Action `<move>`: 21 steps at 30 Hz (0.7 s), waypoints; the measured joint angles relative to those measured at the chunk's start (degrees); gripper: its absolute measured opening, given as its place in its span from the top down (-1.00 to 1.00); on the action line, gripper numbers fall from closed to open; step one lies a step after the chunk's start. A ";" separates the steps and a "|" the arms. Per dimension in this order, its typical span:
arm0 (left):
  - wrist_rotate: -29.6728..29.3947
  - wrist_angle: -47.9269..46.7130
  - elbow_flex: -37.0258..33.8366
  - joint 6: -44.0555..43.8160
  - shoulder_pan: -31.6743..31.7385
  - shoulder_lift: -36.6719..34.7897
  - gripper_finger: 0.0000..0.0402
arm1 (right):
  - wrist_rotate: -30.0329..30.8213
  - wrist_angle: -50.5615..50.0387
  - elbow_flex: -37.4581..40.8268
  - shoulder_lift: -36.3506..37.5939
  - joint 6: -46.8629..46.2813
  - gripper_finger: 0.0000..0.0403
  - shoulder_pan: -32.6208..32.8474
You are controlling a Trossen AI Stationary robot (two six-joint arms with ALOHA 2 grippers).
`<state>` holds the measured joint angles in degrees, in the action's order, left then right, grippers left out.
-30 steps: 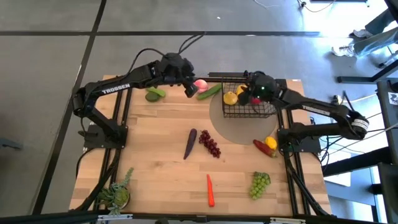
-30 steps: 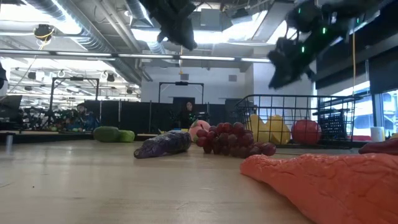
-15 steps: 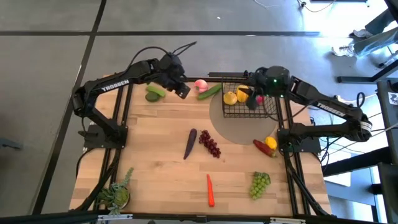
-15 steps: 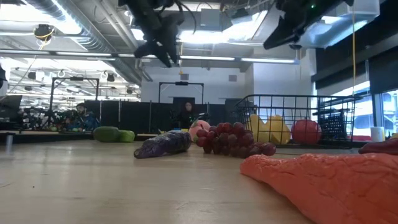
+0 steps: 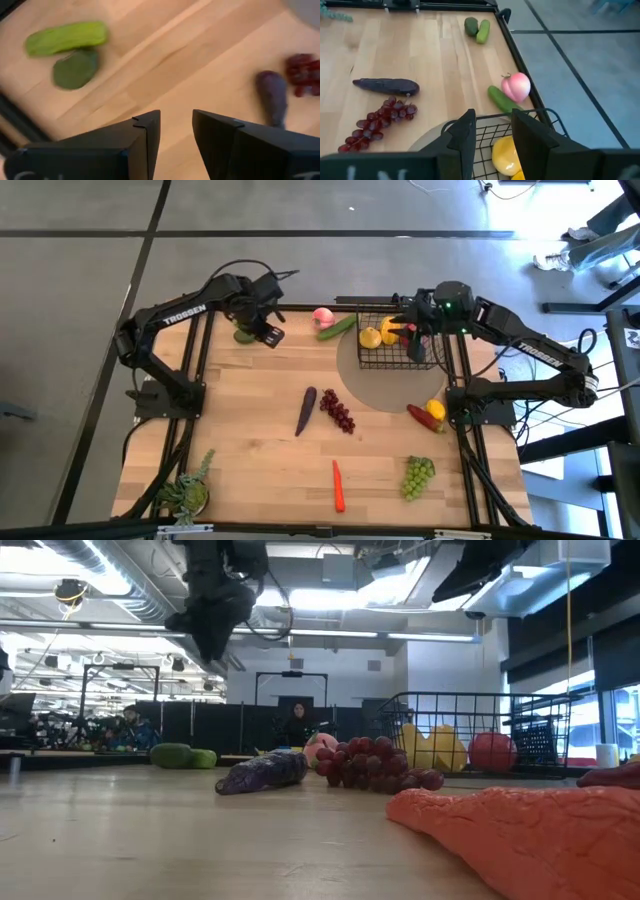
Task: Build produce basket
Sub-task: Put the green lime into the black wire basket
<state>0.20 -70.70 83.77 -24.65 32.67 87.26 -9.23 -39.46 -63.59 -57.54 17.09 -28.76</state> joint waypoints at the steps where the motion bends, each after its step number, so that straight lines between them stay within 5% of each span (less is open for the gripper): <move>1: -0.07 -0.78 0.00 0.20 0.87 0.00 0.49 | 0.04 0.02 -0.22 0.00 0.03 0.41 -0.01; 5: 0.39 -4.25 -0.02 1.25 4.89 0.00 0.49 | -1.35 -0.15 -0.38 -0.03 0.91 0.41 -0.04; 12: 4.27 -5.05 -0.30 20.20 13.28 0.00 0.49 | -14.37 1.44 -0.38 -2.26 1.62 0.41 -0.05; 21: 9.83 -4.76 -8.57 39.75 22.36 0.04 0.49 | -15.03 10.59 -0.33 -11.16 -3.98 0.41 -0.08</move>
<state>10.03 -75.46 75.20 15.10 55.03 87.31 -24.26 -28.87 -63.92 -68.70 13.11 -28.84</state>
